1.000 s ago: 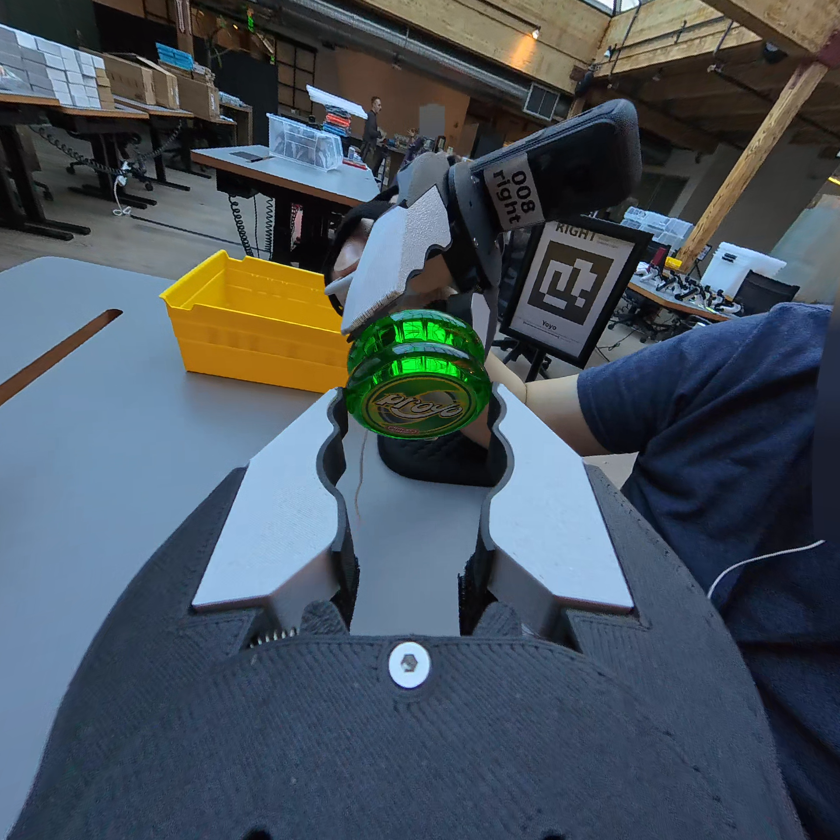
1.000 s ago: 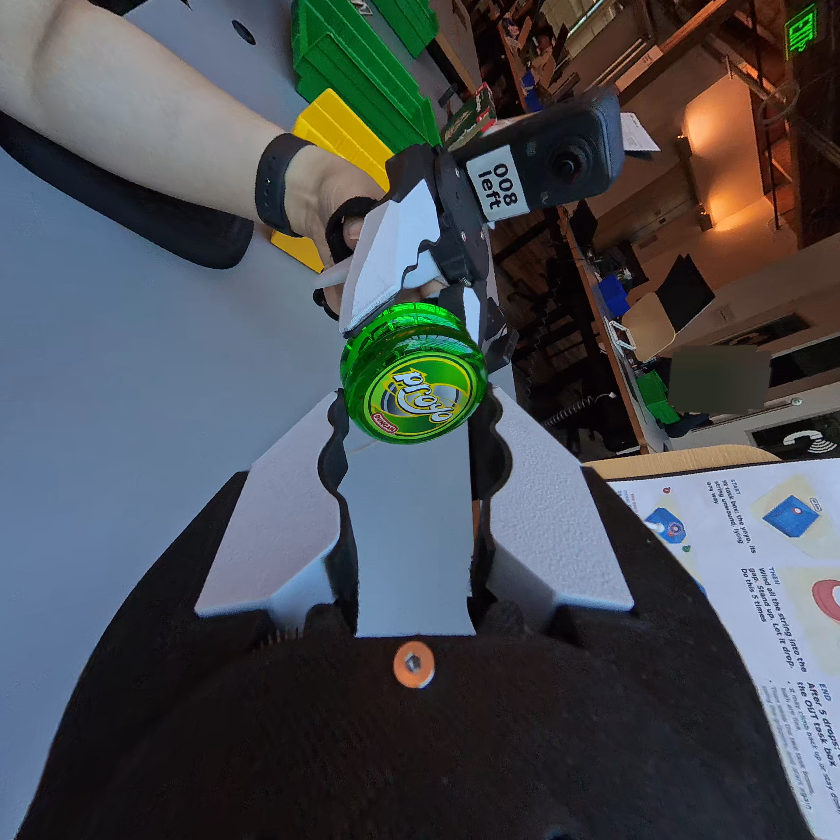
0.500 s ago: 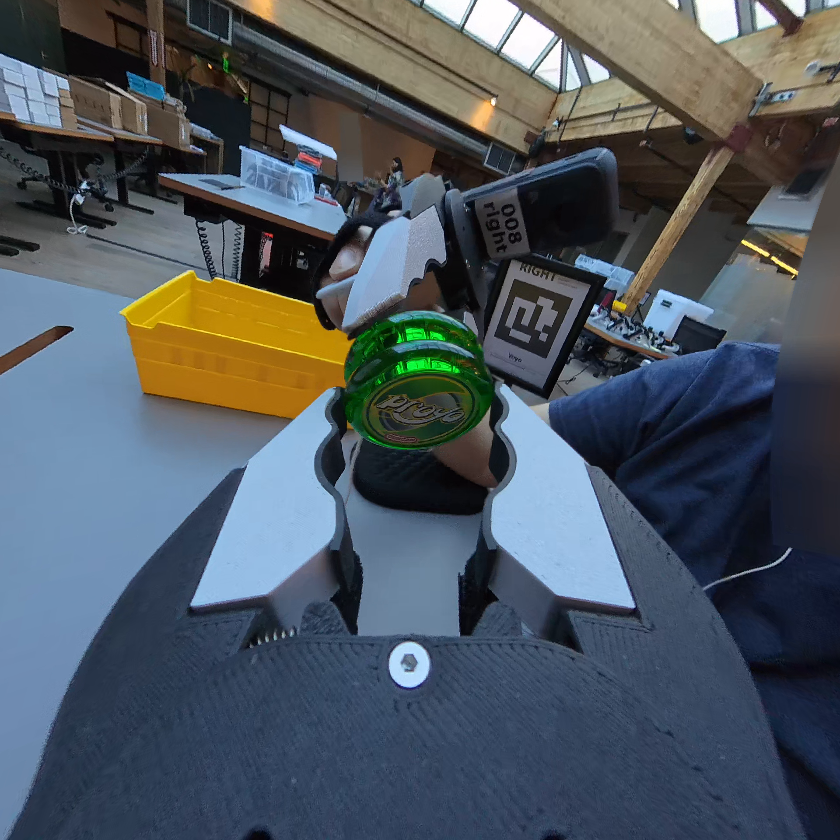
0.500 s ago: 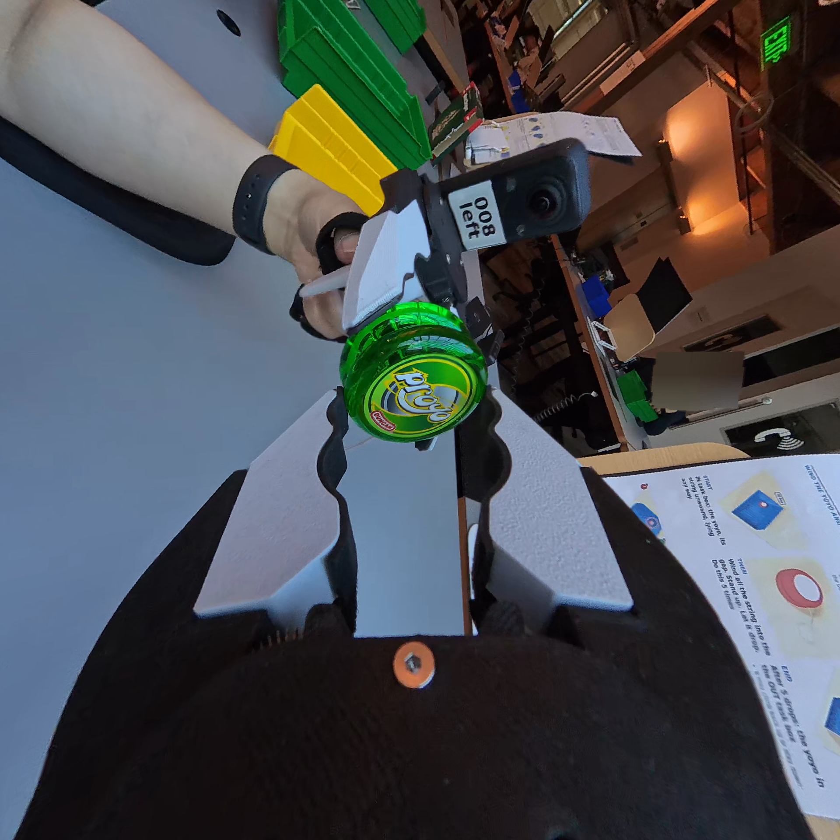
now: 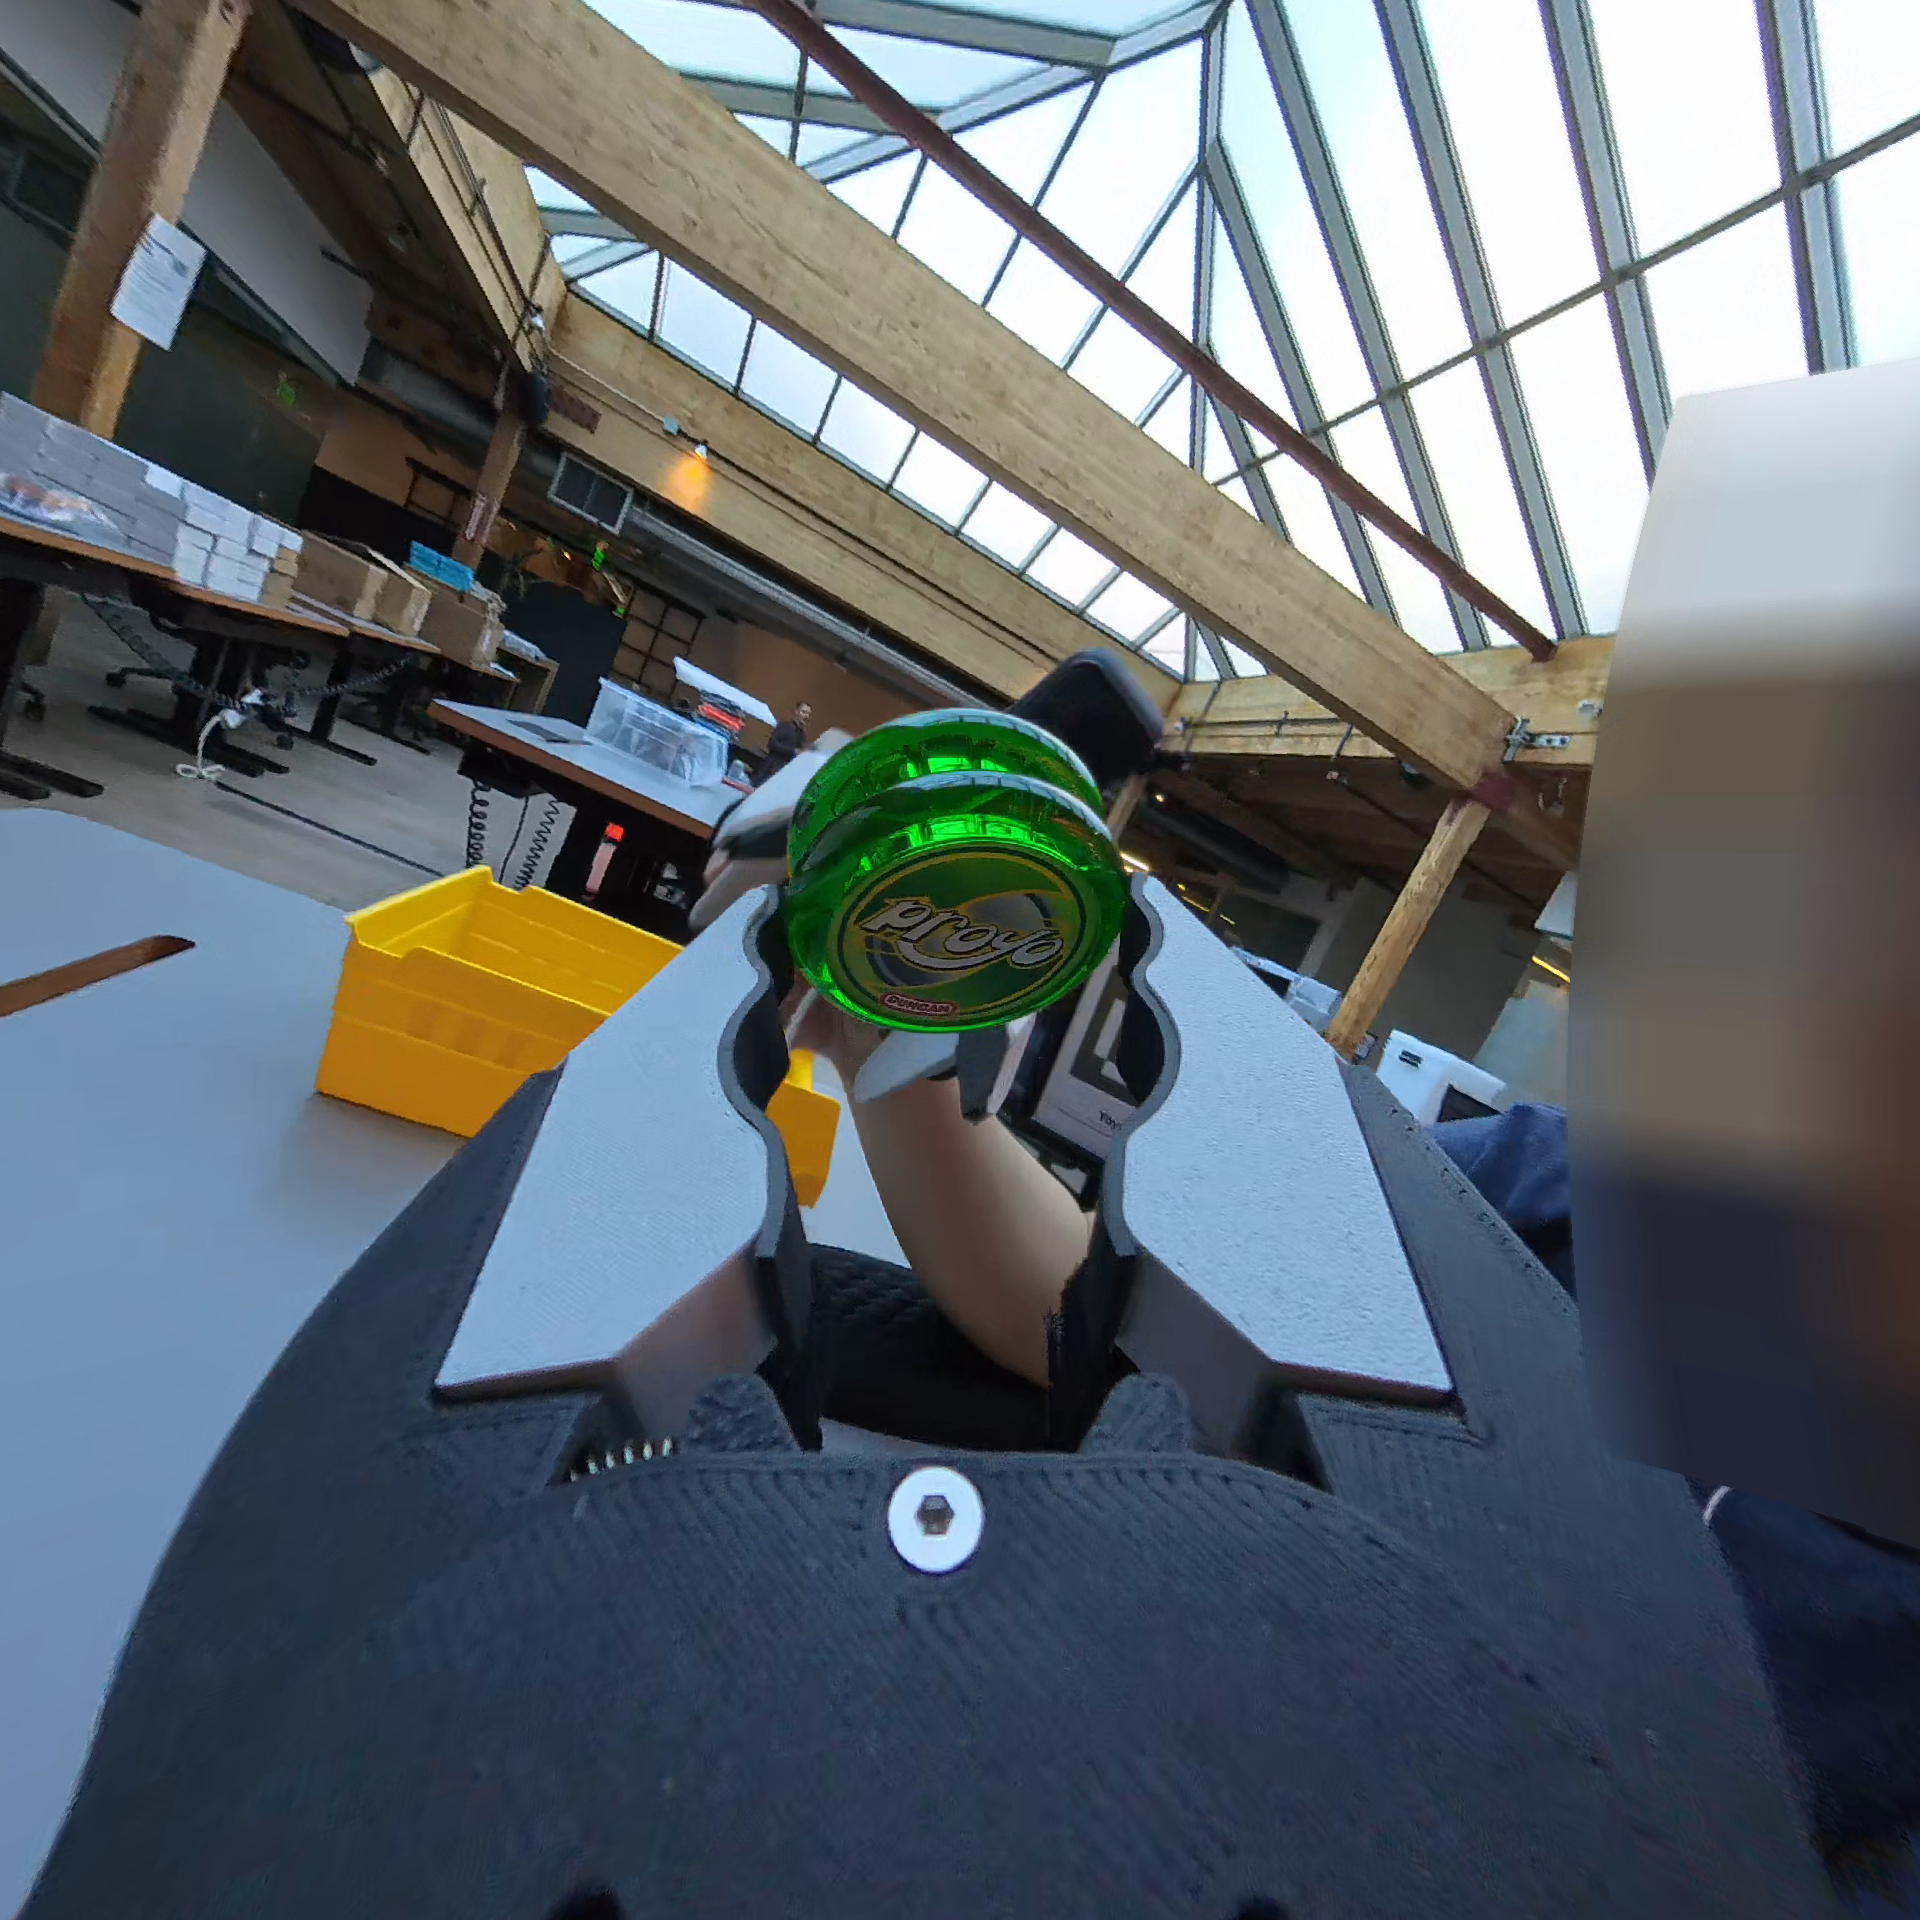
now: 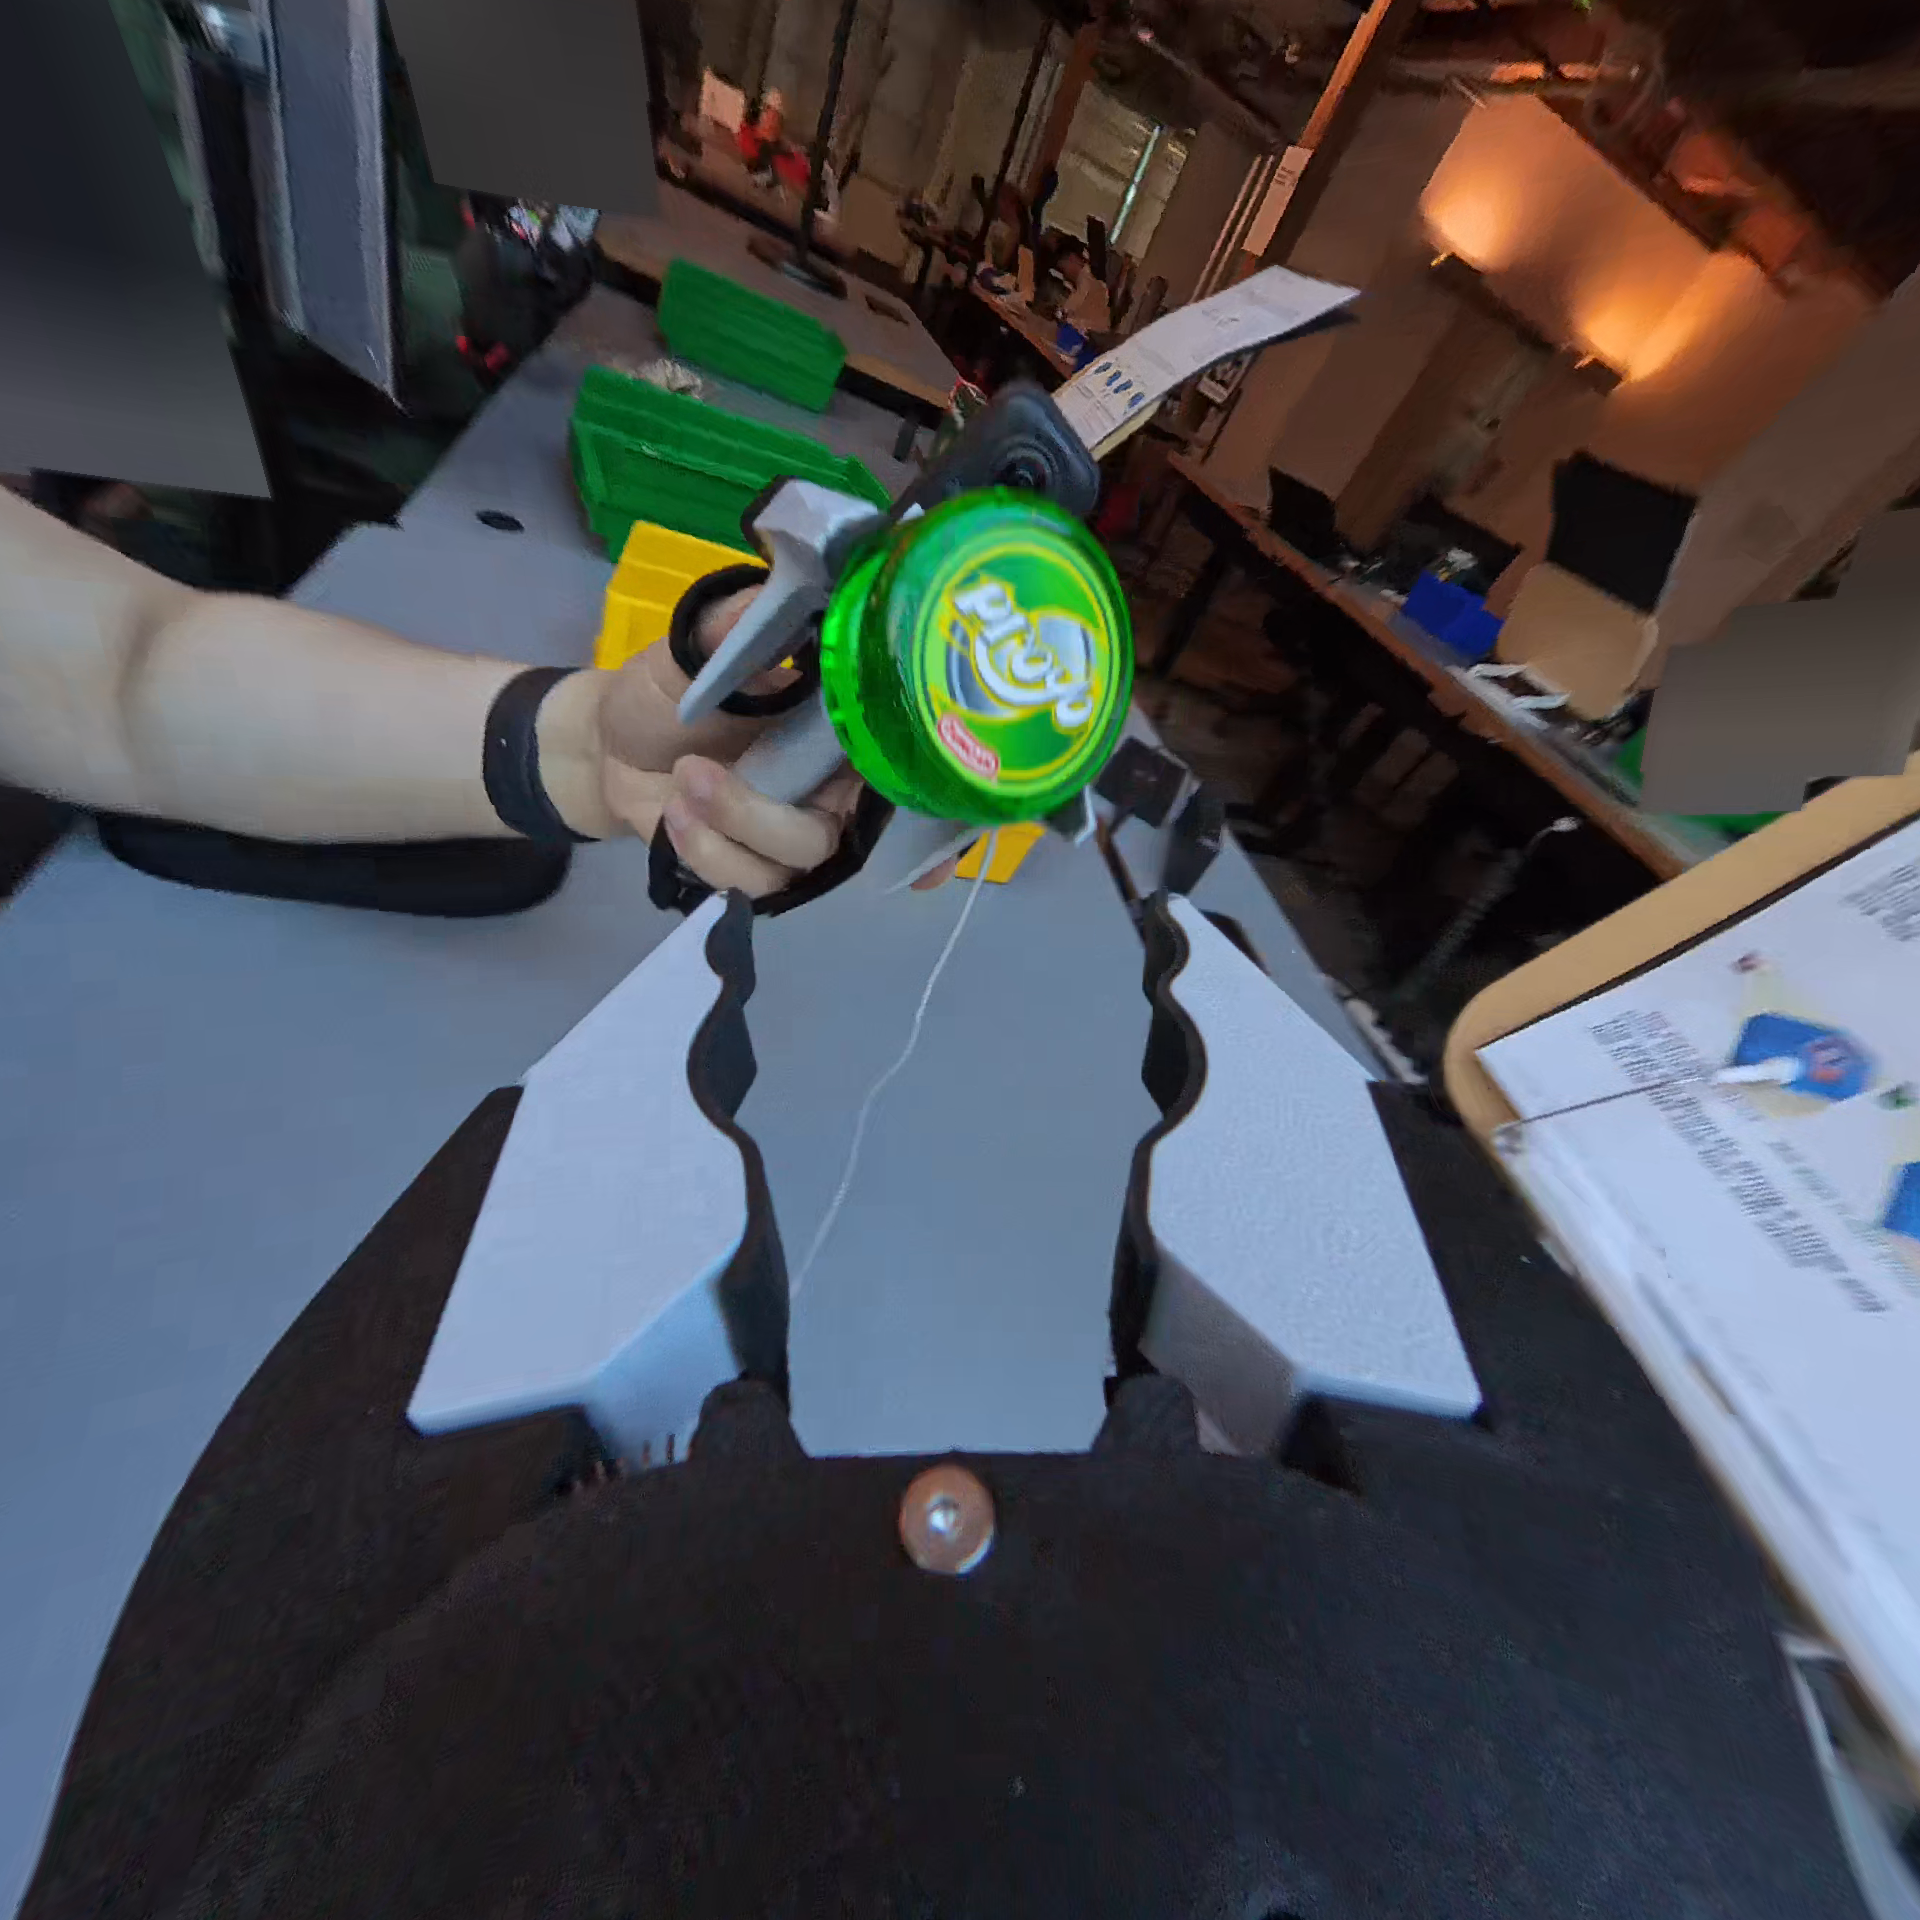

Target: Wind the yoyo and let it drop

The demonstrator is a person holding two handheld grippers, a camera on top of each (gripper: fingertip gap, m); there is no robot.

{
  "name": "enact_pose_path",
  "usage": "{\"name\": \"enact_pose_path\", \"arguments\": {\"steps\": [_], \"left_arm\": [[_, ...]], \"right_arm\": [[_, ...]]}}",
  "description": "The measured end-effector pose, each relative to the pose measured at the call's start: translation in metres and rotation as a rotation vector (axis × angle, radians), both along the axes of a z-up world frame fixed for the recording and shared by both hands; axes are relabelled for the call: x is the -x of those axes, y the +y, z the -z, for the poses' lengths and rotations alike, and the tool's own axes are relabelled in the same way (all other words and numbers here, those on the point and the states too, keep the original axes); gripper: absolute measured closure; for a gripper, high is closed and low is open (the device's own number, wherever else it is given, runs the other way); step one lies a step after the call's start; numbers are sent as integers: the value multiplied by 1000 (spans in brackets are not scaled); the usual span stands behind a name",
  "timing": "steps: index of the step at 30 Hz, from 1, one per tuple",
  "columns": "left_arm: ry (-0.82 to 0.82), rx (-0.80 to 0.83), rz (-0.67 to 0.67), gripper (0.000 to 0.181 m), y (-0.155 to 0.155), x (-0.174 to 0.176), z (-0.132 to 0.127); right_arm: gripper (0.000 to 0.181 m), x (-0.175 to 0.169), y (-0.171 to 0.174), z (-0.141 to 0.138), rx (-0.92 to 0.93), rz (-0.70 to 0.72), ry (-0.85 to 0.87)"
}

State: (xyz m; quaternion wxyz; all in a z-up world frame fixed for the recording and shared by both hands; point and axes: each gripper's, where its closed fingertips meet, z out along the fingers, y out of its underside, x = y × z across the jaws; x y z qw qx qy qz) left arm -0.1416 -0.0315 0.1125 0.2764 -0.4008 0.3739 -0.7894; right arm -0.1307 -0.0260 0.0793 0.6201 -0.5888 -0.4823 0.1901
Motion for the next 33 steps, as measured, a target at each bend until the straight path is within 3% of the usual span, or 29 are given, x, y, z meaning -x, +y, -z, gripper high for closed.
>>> {"name": "enact_pose_path", "arguments": {"steps": [1, 6, 9, 11, 22, 28, 33], "left_arm": [[-15, 0, -17, 119, 3, 3, -3], [-62, -8, -61, 119, 13, 15, -13], [-73, 3, -69, 119, 17, 18, -14], [-75, 12, -74, 119, 20, 19, -15], [-7, -16, -186, 119, 42, 14, 3], [83, -41, -229, 119, 51, 4, 21], [186, -45, -186, 119, 40, -15, 43]], "right_arm": [[106, 1, 8, 8, 65, -9, 42], [142, 13, 28, 48, 231, -85, 148], [146, 17, 34, 60, 286, -102, 185], [181, 15, 35, 66, 276, -94, 147], [181, -2, 6, 35, 189, -118, 21], [181, -13, -15, 9, 71, -25, -135], [181, -6, -25, 4, -1, 39, -268]]}}
